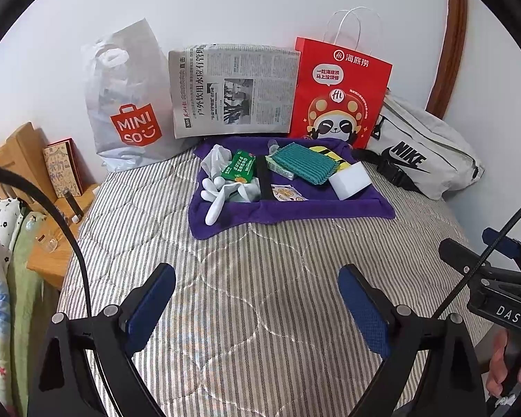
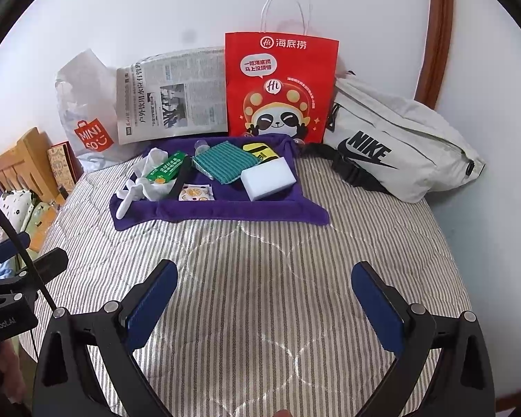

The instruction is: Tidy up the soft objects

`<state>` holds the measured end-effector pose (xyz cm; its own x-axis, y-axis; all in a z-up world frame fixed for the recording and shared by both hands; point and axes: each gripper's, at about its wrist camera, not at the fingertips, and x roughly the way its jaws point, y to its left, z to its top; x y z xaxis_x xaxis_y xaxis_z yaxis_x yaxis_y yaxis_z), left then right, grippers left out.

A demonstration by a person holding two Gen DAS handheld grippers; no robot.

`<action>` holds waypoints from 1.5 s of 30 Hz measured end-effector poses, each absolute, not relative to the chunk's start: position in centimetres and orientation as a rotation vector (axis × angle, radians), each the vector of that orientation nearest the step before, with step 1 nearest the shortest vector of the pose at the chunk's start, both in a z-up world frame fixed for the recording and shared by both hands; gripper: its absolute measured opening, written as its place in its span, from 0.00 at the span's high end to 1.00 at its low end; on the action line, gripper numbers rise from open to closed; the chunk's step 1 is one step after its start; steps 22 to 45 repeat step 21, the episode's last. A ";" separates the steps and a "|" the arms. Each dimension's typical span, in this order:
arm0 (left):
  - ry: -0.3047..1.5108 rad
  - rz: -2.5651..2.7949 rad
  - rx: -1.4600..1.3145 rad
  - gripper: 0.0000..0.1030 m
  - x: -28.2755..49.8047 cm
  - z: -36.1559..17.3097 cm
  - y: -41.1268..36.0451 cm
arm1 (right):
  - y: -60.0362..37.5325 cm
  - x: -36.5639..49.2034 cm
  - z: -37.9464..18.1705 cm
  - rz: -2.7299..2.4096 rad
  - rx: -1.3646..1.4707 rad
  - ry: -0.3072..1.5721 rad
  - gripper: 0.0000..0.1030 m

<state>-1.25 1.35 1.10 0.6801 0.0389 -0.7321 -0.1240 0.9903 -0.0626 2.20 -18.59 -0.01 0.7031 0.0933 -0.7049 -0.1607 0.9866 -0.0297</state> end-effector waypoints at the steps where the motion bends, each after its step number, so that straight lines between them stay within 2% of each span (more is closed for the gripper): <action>1: 0.817 0.091 -0.111 0.08 -1.3 1.2 1.4 | -18.6 2.2 0.0 0.141 -0.091 0.779 0.04; 45: 0.817 0.086 -0.092 0.06 -1.0 1.6 1.7 | -18.3 2.4 -0.1 0.140 -0.099 0.788 0.04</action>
